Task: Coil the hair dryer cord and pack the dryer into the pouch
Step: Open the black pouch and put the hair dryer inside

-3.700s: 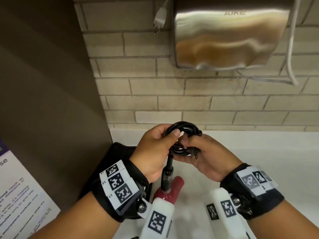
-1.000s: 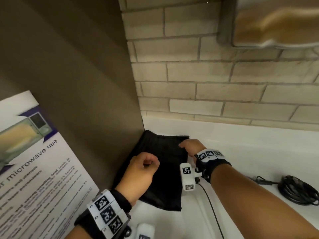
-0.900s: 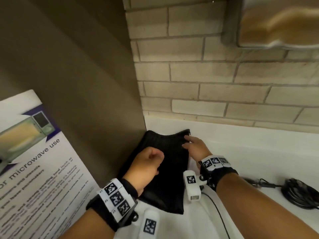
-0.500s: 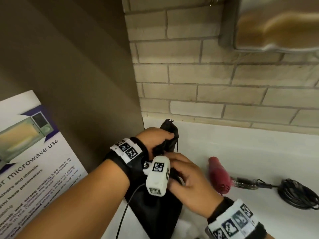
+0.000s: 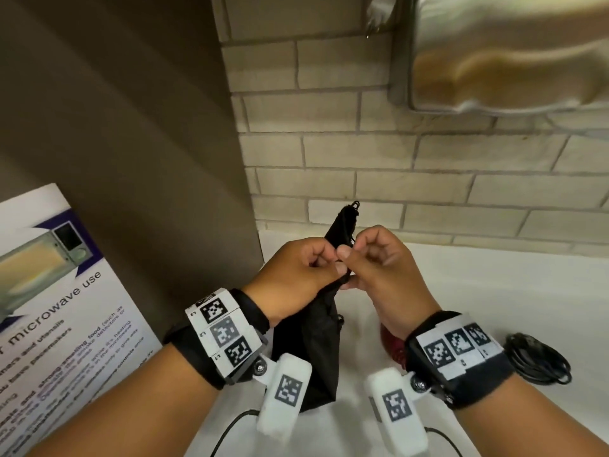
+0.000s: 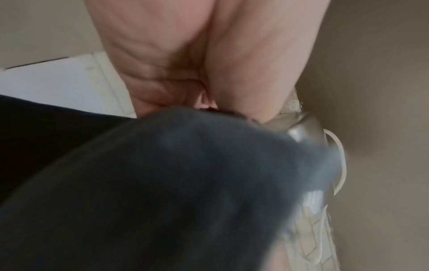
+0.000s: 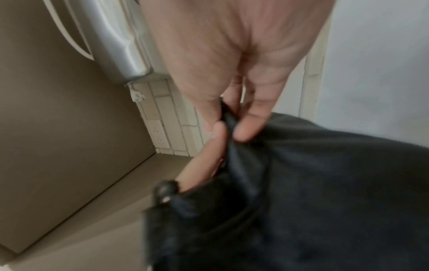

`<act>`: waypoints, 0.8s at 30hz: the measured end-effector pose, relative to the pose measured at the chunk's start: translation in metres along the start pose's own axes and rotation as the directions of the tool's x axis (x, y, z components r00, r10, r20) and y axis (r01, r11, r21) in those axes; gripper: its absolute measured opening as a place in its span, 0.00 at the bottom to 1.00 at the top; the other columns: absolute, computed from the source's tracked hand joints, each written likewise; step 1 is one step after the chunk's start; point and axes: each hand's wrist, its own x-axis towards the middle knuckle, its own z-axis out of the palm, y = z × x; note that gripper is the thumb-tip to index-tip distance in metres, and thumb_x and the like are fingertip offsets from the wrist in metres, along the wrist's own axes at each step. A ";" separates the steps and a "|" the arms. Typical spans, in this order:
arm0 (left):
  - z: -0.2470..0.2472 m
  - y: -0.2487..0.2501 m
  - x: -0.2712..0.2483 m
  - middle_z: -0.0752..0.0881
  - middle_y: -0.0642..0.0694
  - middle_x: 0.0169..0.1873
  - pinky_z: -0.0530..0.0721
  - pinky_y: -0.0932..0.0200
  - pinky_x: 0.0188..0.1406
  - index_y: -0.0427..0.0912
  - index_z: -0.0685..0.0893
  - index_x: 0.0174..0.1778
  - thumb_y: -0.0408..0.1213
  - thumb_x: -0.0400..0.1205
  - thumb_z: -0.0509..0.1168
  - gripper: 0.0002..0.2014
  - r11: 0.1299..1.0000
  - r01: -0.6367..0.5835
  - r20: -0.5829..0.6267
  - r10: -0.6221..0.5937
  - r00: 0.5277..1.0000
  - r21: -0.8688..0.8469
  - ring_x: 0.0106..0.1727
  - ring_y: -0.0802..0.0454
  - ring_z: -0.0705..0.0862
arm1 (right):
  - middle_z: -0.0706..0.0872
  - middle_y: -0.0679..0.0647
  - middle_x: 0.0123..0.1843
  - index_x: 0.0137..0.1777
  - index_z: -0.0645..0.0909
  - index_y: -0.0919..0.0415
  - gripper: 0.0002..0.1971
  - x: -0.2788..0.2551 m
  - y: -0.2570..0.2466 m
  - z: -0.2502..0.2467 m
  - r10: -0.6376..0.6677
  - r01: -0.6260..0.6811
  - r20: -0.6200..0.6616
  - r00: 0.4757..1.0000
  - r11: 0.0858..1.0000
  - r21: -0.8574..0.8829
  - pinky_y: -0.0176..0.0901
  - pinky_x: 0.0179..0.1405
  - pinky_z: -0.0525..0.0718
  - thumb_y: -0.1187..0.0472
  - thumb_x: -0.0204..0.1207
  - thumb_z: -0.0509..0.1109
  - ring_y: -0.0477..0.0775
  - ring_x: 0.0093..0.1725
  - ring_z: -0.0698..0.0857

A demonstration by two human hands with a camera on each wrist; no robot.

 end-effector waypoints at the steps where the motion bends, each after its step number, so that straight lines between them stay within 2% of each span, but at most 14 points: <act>1: -0.002 0.000 -0.001 0.85 0.32 0.36 0.81 0.49 0.48 0.37 0.84 0.42 0.36 0.82 0.69 0.07 0.999 0.026 -0.015 -0.027 1.000 -0.038 0.41 0.46 0.82 | 0.80 0.61 0.33 0.42 0.77 0.59 0.11 -0.001 0.000 -0.003 -0.014 0.014 0.016 1.000 1.000 0.021 0.46 0.27 0.85 0.70 0.77 0.76 0.56 0.29 0.84; 2: -0.004 -0.001 -0.003 0.86 0.37 0.34 0.81 0.51 0.46 0.42 0.84 0.41 0.36 0.83 0.67 0.06 0.996 0.054 -0.045 -0.058 0.997 -0.069 0.39 0.47 0.83 | 0.79 0.59 0.32 0.42 0.76 0.59 0.12 -0.003 0.001 -0.007 -0.024 0.023 0.034 0.999 0.999 0.025 0.44 0.24 0.83 0.72 0.76 0.76 0.54 0.25 0.82; 4: -0.010 -0.002 -0.005 0.81 0.44 0.28 0.77 0.52 0.34 0.49 0.80 0.42 0.37 0.84 0.64 0.05 0.995 0.076 -0.105 -0.082 0.991 -0.060 0.31 0.46 0.78 | 0.77 0.60 0.30 0.39 0.75 0.59 0.15 -0.006 0.001 -0.012 -0.047 0.053 0.094 0.994 0.997 -0.062 0.43 0.19 0.80 0.74 0.73 0.78 0.54 0.20 0.79; 6: -0.013 -0.004 -0.008 0.74 0.39 0.28 0.69 0.48 0.30 0.51 0.77 0.45 0.40 0.84 0.64 0.03 0.999 0.054 -0.084 -0.053 0.995 0.006 0.28 0.44 0.69 | 0.77 0.58 0.28 0.37 0.76 0.58 0.16 -0.010 0.000 -0.016 -0.046 0.088 0.195 0.980 0.973 -0.211 0.44 0.19 0.80 0.73 0.72 0.79 0.55 0.20 0.79; 9: -0.018 -0.001 -0.013 0.71 0.40 0.27 0.64 0.48 0.29 0.48 0.75 0.47 0.38 0.85 0.64 0.04 1.000 0.002 -0.065 -0.003 0.998 -0.015 0.28 0.45 0.65 | 0.79 0.60 0.30 0.38 0.79 0.61 0.11 -0.011 -0.006 -0.027 0.007 0.100 0.295 0.955 0.933 -0.346 0.43 0.21 0.81 0.71 0.73 0.79 0.55 0.22 0.80; 11: -0.025 0.002 -0.016 0.71 0.44 0.26 0.66 0.54 0.29 0.47 0.76 0.45 0.37 0.85 0.65 0.04 0.996 -0.066 -0.080 0.061 0.995 -0.053 0.27 0.49 0.66 | 0.83 0.62 0.33 0.40 0.84 0.58 0.08 -0.007 -0.011 -0.038 0.014 0.153 0.321 0.947 0.859 -0.489 0.44 0.29 0.83 0.70 0.76 0.76 0.57 0.28 0.84; 12: -0.029 0.002 -0.018 0.71 0.45 0.26 0.68 0.57 0.29 0.48 0.78 0.44 0.38 0.83 0.67 0.04 0.994 -0.105 -0.068 0.102 0.992 -0.036 0.27 0.52 0.67 | 0.88 0.55 0.37 0.41 0.87 0.53 0.10 -0.003 -0.012 -0.045 0.023 0.187 0.333 0.943 0.790 -0.584 0.42 0.38 0.84 0.70 0.77 0.74 0.54 0.34 0.87; 14: -0.034 0.006 -0.023 0.70 0.48 0.27 0.70 0.60 0.31 0.50 0.82 0.43 0.41 0.79 0.71 0.03 0.984 -0.162 0.035 0.160 0.986 0.074 0.28 0.55 0.68 | 0.91 0.40 0.46 0.49 0.91 0.44 0.18 0.004 -0.009 -0.057 0.089 0.191 0.312 0.946 0.625 -0.757 0.34 0.49 0.82 0.71 0.78 0.69 0.42 0.46 0.89; 15: -0.034 0.008 -0.026 0.72 0.49 0.28 0.71 0.59 0.32 0.51 0.85 0.43 0.41 0.78 0.71 0.02 0.973 -0.168 0.123 0.149 0.981 0.157 0.29 0.55 0.70 | 0.91 0.38 0.51 0.56 0.90 0.43 0.21 0.007 -0.008 -0.061 0.120 0.176 0.287 0.950 0.553 -0.814 0.34 0.51 0.82 0.70 0.78 0.67 0.40 0.50 0.89; 16: -0.032 0.009 -0.028 0.74 0.51 0.31 0.73 0.58 0.34 0.53 0.87 0.45 0.40 0.79 0.71 0.02 0.947 -0.169 0.204 0.114 0.972 0.273 0.30 0.54 0.73 | 0.90 0.40 0.54 0.63 0.87 0.43 0.23 0.009 -0.006 -0.063 0.136 0.168 0.267 0.954 0.494 -0.853 0.36 0.52 0.84 0.69 0.77 0.66 0.43 0.52 0.89; 18: -0.031 0.008 -0.032 0.77 0.55 0.41 0.76 0.64 0.38 0.60 0.88 0.49 0.36 0.81 0.68 0.11 0.813 -0.139 0.263 -0.018 0.965 0.565 0.38 0.56 0.79 | 0.90 0.46 0.55 0.70 0.81 0.45 0.25 0.009 -0.006 -0.063 0.152 0.162 0.254 0.955 0.452 -0.877 0.37 0.49 0.85 0.68 0.76 0.66 0.50 0.53 0.89; 20: -0.038 0.004 -0.034 0.75 0.54 0.51 0.74 0.71 0.42 0.62 0.84 0.58 0.32 0.80 0.64 0.18 0.704 -0.011 0.170 -0.155 0.973 0.710 0.47 0.56 0.80 | 0.88 0.49 0.55 0.76 0.74 0.45 0.30 0.002 -0.009 -0.059 0.180 0.182 0.287 0.941 0.445 -0.877 0.35 0.44 0.84 0.67 0.74 0.68 0.50 0.52 0.88; 22: -0.049 0.001 -0.035 0.72 0.51 0.61 0.79 0.65 0.53 0.61 0.77 0.67 0.29 0.78 0.63 0.26 0.669 0.120 0.053 -0.233 0.971 0.734 0.56 0.50 0.81 | 0.88 0.47 0.57 0.81 0.63 0.39 0.38 -0.011 -0.007 -0.052 0.280 0.193 0.347 0.895 0.459 -0.867 0.36 0.43 0.86 0.65 0.74 0.69 0.48 0.49 0.88; 24: -0.056 0.000 -0.035 0.69 0.49 0.66 0.82 0.59 0.60 0.63 0.72 0.74 0.29 0.78 0.63 0.31 0.657 0.192 -0.007 -0.273 0.962 0.730 0.61 0.46 0.81 | 0.87 0.44 0.58 0.82 0.55 0.30 0.43 -0.025 0.002 -0.046 0.381 0.168 0.401 0.833 0.517 -0.839 0.36 0.40 0.88 0.62 0.74 0.70 0.44 0.45 0.88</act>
